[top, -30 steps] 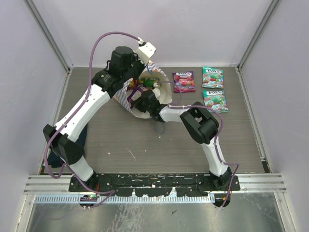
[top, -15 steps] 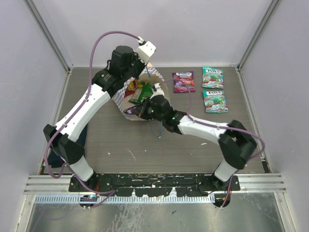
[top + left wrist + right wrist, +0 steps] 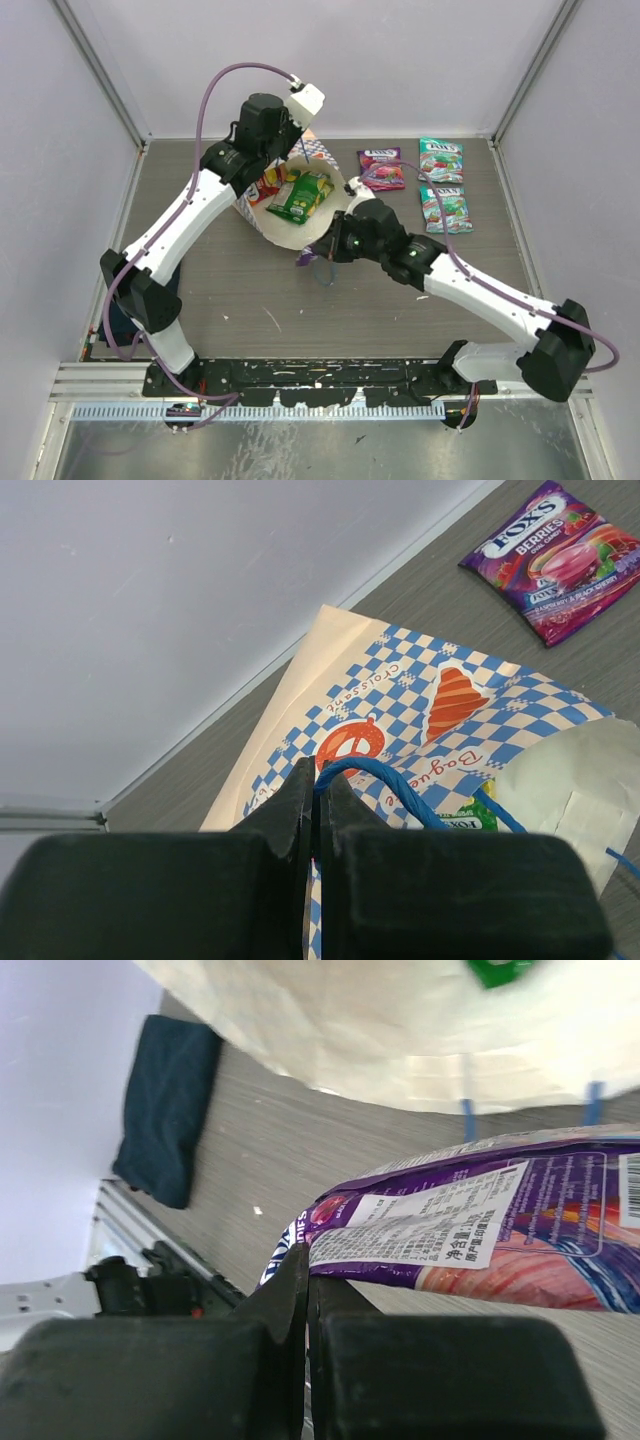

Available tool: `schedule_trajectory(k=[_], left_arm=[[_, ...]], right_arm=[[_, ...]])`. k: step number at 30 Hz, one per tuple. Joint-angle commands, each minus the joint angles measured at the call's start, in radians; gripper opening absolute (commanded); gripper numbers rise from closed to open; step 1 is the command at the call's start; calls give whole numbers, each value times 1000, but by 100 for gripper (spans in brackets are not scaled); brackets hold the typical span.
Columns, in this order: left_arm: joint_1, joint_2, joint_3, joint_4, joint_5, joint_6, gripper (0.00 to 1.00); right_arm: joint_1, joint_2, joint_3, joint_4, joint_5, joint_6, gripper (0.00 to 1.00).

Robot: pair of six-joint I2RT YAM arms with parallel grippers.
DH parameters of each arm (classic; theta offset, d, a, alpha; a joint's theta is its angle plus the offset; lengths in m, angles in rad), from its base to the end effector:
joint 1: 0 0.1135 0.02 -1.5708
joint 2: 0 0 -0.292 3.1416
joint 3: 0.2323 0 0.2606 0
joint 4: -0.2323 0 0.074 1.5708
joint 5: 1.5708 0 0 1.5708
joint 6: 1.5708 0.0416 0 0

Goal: Take the snacks out of the paper bag
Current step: Take out the snack from the paper bag, then place the snack at the center of the board.

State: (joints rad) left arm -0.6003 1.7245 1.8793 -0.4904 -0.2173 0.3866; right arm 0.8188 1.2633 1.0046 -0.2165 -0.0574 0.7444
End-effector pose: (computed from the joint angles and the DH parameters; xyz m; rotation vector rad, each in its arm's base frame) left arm 0.3469 -0.2266 0.4627 0.7675 1.7366 0.0619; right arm 0.1997 0.2170 0.3321 -0.1207 2.2050 0.9939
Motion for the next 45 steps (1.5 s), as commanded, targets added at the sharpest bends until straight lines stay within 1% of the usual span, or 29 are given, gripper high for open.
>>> schedule_trajectory(k=[1, 3, 6, 9, 12, 14, 17, 21, 23, 29, 35, 45], left_arm=[[-3, -10, 50, 60, -54, 21, 0], [-3, -19, 39, 69, -60, 25, 0], [-2, -34, 25, 81, -72, 33, 0], [-3, -61, 0, 98, -96, 42, 0], [1, -88, -48, 137, -113, 52, 0], [5, -88, -50, 144, -107, 54, 0], [9, -72, -31, 138, -120, 64, 0], [10, -58, -23, 138, -148, 81, 0], [10, -59, -23, 139, -148, 81, 0], [10, -58, -24, 138, -144, 80, 0], [11, -53, -23, 138, -142, 81, 1], [11, -46, -14, 136, -142, 81, 1]], right_arm=[[-94, -154, -19, -106, 50, -113, 1], [-158, -219, -64, -115, 39, -113, 1], [-234, -317, -139, -118, 65, -99, 1], [-275, -400, -211, -96, 106, -74, 1], [-307, -430, -255, -61, 120, 4, 1], [-324, -406, -256, -77, 151, 134, 1], [-351, -333, -224, -97, 145, 269, 1], [-384, -189, -98, -236, 128, 486, 1], [-392, -141, -47, -274, 126, 576, 1], [-406, -148, -64, -267, 109, 894, 1], [-408, -139, 4, -332, 171, 980, 1], [-418, -66, -16, -326, 179, 1095, 1]])
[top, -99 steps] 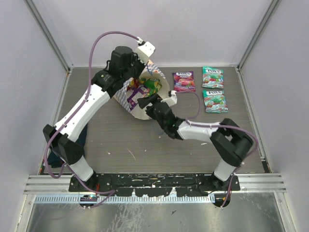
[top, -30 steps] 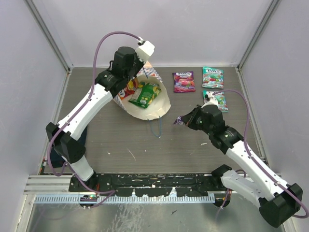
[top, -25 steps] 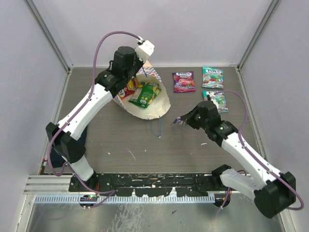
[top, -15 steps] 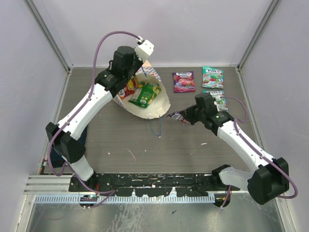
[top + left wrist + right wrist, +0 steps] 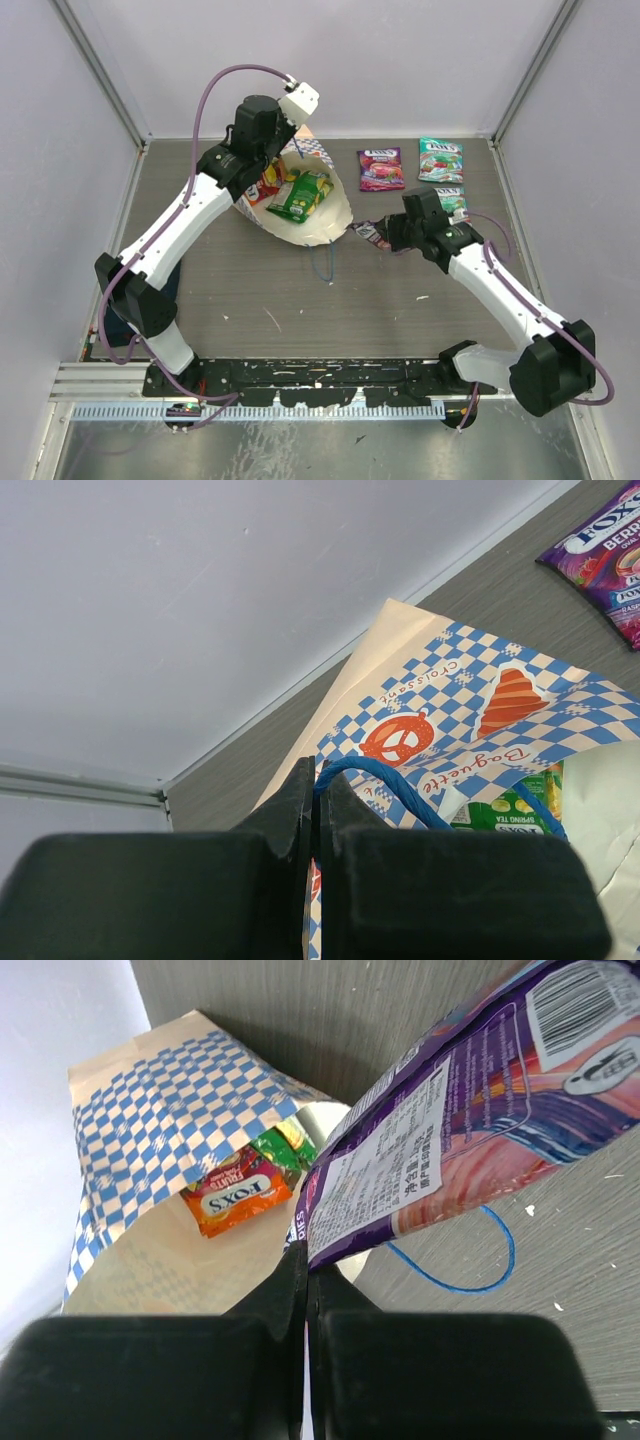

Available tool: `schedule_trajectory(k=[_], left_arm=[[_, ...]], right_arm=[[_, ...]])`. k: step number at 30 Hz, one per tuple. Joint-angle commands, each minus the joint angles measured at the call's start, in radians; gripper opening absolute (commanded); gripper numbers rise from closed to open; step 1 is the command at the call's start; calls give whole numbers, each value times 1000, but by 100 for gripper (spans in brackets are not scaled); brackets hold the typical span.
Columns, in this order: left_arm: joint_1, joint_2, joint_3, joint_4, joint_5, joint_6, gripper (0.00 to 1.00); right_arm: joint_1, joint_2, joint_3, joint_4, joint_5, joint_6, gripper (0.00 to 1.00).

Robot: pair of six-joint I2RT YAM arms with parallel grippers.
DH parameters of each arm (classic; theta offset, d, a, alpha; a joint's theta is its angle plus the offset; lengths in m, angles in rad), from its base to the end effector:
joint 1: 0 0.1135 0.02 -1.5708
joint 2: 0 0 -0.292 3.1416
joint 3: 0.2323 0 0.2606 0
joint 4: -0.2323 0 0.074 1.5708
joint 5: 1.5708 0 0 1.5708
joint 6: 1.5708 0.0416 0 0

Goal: Take the snacks out of the paper bag
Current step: Place the snack at the center of the board.

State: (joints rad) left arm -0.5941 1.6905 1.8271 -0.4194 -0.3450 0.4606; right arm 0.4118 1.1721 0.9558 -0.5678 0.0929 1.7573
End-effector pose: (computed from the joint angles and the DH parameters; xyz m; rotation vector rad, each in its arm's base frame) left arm 0.3448 -0.2159 0.4658 0.7129 1.6990 0.2261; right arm 0.2297 0.0961 0.3053 1.6313 1.9684 0.8822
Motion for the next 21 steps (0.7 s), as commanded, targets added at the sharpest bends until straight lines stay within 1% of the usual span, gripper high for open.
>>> schedule_trajectory(k=[1, 6, 8, 12, 15, 16, 17, 18, 21], left_arm=[[5, -11, 38, 65, -14, 8, 1], [5, -13, 38, 65, -17, 10, 1], [5, -15, 35, 65, -21, 14, 1], [5, -20, 31, 65, -27, 18, 1], [5, -23, 29, 65, -26, 19, 1], [5, -24, 28, 65, -27, 18, 1], [5, -24, 27, 64, -27, 18, 1], [6, -27, 26, 65, -27, 19, 1], [6, -29, 24, 65, -26, 18, 1]], right_arm=[[-21, 40, 29, 34, 26, 91, 1], [-70, 128, 28, 60, 15, 110, 1], [-102, 176, 25, 81, -14, 109, 2], [-177, 273, 15, 214, -72, 54, 20], [-225, 336, 11, 340, -113, -34, 41], [-233, 347, 20, 360, -123, -62, 49], [-234, 354, 35, 367, -127, -101, 57], [-236, 355, 65, 355, -126, -144, 62], [-235, 330, 127, 275, -92, -266, 69]])
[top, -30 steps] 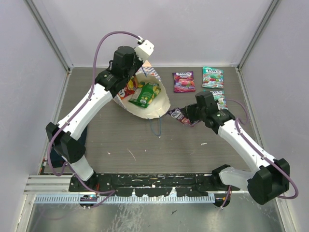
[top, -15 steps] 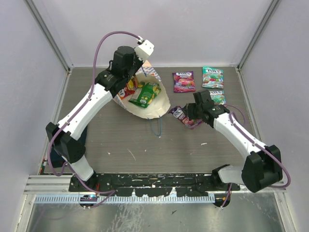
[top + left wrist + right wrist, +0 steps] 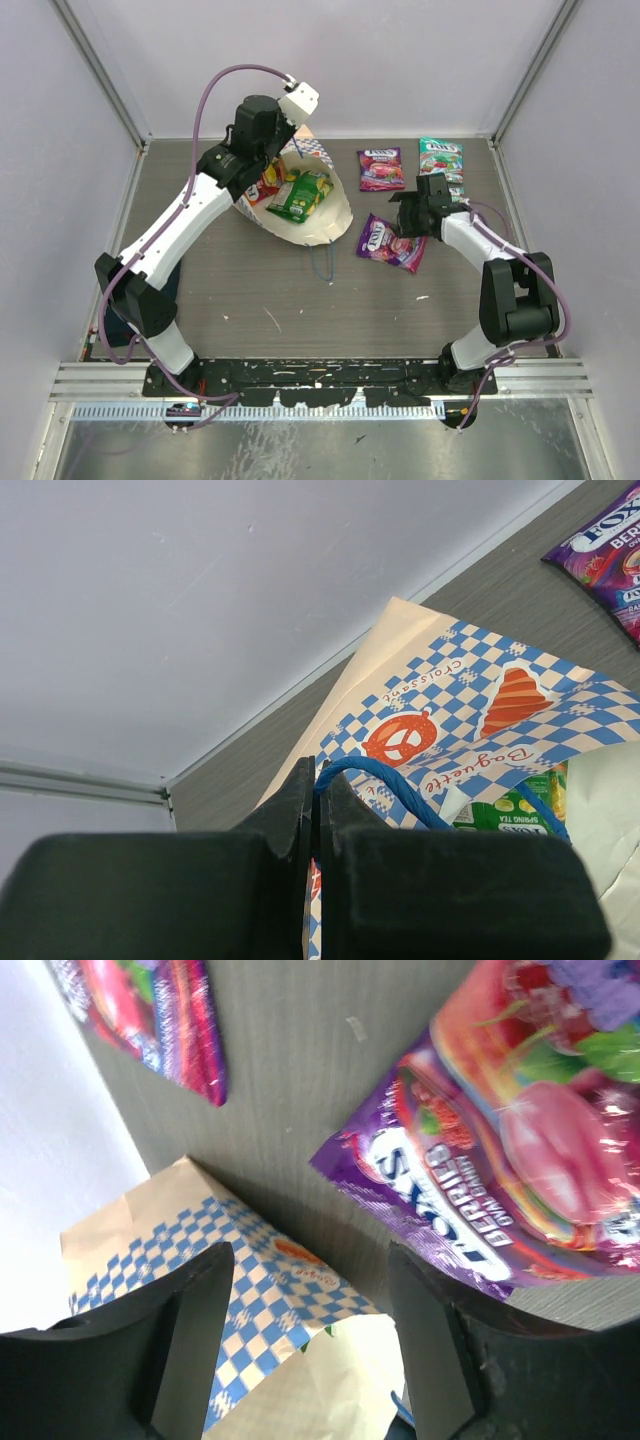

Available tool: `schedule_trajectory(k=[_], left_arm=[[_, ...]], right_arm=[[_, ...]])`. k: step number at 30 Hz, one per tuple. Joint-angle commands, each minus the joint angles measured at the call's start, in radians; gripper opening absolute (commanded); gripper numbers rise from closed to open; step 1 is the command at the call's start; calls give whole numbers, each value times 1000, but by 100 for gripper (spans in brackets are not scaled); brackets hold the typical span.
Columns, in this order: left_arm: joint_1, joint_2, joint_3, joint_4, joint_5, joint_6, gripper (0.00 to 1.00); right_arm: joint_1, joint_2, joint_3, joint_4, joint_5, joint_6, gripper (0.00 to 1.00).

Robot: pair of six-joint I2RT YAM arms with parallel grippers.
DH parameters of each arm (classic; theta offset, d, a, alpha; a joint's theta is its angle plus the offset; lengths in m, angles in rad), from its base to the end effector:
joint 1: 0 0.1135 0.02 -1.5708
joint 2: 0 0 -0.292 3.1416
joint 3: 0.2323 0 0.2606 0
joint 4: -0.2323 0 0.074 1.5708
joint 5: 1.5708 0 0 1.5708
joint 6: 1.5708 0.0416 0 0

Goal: Take the snacks out of the paper bag
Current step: Place the snack at the center of the board.

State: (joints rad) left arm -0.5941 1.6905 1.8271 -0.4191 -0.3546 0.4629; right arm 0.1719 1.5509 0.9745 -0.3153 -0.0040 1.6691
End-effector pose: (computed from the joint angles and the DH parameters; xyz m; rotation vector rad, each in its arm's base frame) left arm 0.3449 -0.2156 0.4659 0.7083 1.7001 0.2365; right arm 0.3272 0.0570 0.2276 1.7924 1.9322 0.7441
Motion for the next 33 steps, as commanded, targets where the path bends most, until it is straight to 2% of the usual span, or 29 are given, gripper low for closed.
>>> schedule_trajectory(k=[1, 7, 8, 9, 12, 16, 26, 33], left_arm=[[5, -28, 24, 65, -17, 16, 1], [6, -18, 35, 57, -15, 18, 2], [5, -16, 38, 54, -13, 17, 3], [5, -14, 42, 50, -12, 17, 3], [5, -10, 47, 39, -6, 17, 3], [5, -9, 54, 28, 6, 9, 3], [5, -12, 56, 14, 26, 7, 4], [5, -11, 63, -1, 32, 6, 5]], right_arm=[[4, -64, 120, -3, 24, -215, 71], [5, -217, 106, -64, 161, -451, 74], [5, -243, 93, -53, 172, -499, 91], [6, -270, 79, -34, 173, -562, 96], [6, -329, 13, 87, 71, -845, 98], [6, -347, -52, 129, -11, -1060, 100], [8, -348, -73, 112, -89, -1198, 100], [65, -358, -44, 50, 61, -1247, 100]])
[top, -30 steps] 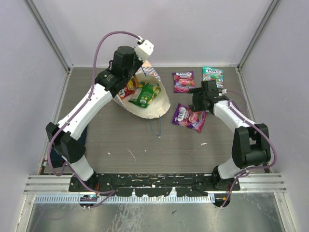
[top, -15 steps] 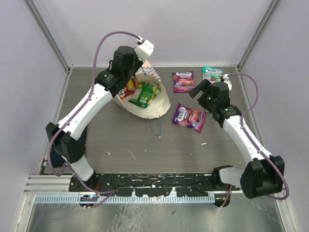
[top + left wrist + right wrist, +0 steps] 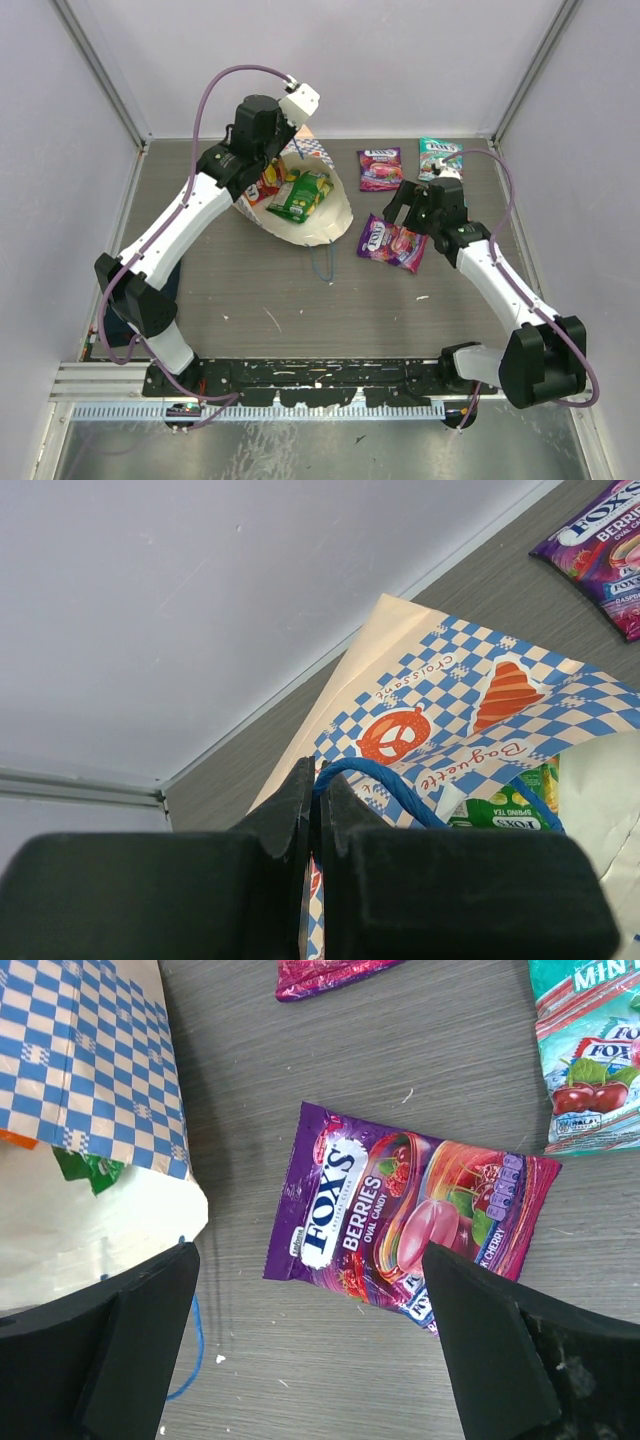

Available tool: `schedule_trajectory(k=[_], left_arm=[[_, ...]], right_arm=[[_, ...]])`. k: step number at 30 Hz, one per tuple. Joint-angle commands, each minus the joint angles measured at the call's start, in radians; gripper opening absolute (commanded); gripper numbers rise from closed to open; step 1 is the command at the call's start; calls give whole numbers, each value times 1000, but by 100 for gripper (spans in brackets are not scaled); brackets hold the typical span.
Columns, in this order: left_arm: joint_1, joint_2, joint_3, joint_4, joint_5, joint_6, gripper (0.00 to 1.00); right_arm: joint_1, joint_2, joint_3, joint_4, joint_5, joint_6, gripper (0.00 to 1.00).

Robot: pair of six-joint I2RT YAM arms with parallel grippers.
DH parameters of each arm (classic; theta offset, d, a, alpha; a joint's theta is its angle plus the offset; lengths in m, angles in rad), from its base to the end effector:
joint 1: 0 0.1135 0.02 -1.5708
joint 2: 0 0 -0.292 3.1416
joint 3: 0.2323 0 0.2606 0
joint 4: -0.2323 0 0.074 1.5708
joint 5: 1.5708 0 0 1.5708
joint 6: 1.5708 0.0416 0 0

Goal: Take the snacks out of the paper bag
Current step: Place the snack at the center of the board, then adjust the snack at the center of the board.

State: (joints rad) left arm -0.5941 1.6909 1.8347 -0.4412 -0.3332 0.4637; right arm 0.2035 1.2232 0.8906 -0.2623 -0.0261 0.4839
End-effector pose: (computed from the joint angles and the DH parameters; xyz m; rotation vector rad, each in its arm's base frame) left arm 0.3438 -0.2158 0.4659 0.7321 1.7067 0.2205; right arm 0.2696 0.0568 0.2972 0.2919 2.1768 0.4198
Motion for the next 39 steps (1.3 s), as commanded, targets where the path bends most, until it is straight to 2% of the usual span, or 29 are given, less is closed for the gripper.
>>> schedule_trajectory(k=[1, 12, 17, 24, 31, 39], left_arm=[[5, -12, 55, 20, 12, 5, 5], [5, -13, 55, 13, 16, 6, 5], [5, -13, 58, 8, 18, 9, 5], [6, -16, 55, 2, 21, 16, 7], [5, -17, 52, -7, 30, 25, 8], [5, -19, 49, -11, 34, 29, 5]], right_arm=[[36, -21, 43, -8, 87, -63, 100], [54, 10, 55, -27, 104, -75, 100], [93, 26, 82, -71, 203, -88, 100], [111, 80, 115, -112, 233, -104, 100], [139, 135, 165, -192, 401, -110, 100], [158, 208, 204, -232, 428, -122, 100]])
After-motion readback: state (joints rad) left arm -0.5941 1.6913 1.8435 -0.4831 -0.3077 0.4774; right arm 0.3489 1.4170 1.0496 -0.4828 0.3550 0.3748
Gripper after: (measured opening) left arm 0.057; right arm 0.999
